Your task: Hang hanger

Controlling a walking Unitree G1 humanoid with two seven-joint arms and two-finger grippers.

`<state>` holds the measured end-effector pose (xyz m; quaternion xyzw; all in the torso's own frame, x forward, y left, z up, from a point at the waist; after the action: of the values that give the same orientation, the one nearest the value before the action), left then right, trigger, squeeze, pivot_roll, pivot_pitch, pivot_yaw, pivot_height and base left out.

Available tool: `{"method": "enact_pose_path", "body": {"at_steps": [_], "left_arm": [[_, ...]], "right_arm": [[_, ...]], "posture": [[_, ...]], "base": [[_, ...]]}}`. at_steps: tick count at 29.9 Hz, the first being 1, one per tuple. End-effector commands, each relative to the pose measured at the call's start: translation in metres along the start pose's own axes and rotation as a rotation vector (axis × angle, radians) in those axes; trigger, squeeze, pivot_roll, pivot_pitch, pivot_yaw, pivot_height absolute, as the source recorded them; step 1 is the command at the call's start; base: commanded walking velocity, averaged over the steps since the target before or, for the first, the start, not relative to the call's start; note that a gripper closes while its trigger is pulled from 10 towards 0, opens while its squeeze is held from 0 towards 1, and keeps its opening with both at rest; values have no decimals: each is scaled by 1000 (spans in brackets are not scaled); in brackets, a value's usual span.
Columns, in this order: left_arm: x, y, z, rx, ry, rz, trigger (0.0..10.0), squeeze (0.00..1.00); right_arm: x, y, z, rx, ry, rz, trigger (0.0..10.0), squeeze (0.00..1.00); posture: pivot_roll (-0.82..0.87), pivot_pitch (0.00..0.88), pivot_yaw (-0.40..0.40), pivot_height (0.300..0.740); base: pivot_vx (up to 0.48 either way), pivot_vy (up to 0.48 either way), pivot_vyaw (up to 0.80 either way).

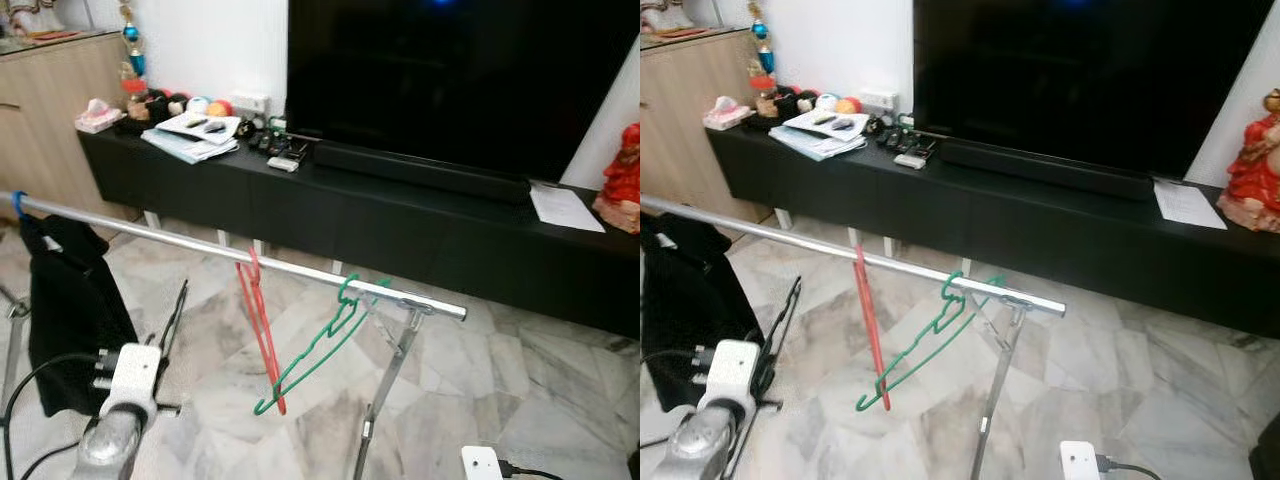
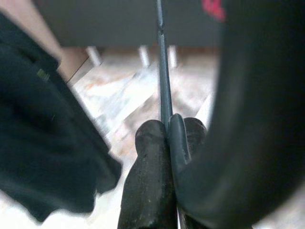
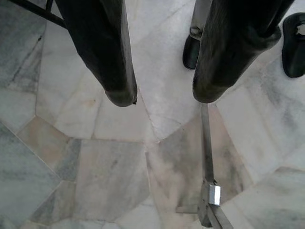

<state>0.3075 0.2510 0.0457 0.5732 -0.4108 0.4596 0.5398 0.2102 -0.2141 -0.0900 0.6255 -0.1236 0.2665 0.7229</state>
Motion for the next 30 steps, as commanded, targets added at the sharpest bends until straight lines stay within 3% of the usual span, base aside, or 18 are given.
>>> {"method": "enact_pose_path", "body": {"at_steps": [1,3,7,13,27,30], "left_arm": [[8,-7,6,-58,-22,-19,10000,0],[19,-18,8,-99,-76,-46,10000,0],[32,-28,4,-92,-85,-62,10000,0],[59,-42,6,-109,-25,-31,10000,0],[79,-56,26,-151,41,-14,10000,0],[82,-58,28,-152,15,-20,10000,0]], "right_arm": [[3,0,0,-3,-11,6,10000,0],[3,0,0,-3,-12,7,10000,0],[3,0,-1,-2,-13,8,10000,0],[2,-1,-3,-6,-25,5,10000,0],[0,0,-2,-9,-18,2,10000,0],[0,0,-2,-12,-23,1,10000,0]], "posture": [[133,0,-56,740],[128,0,-50,740],[121,0,-41,740],[105,0,-26,740],[103,0,-22,740],[93,0,-18,740]], "base": [[0,0,0],[0,0,0],[0,0,0],[0,0,0],[0,0,0],[0,0,0]]}}
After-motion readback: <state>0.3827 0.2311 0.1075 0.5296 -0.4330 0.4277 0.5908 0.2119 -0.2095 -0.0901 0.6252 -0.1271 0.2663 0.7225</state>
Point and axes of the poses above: a point about 5 cm out from each wrist's last joint towards the gripper, its own y axis pointing back from the gripper into the wrist, its own x axis along the axis of the wrist's last joint, z = x × y, the point moved 2 cm from there along -y, pointing out of the wrist towards the gripper, and after that the axes turned 13 degrees about y, right-handed, at the moved point
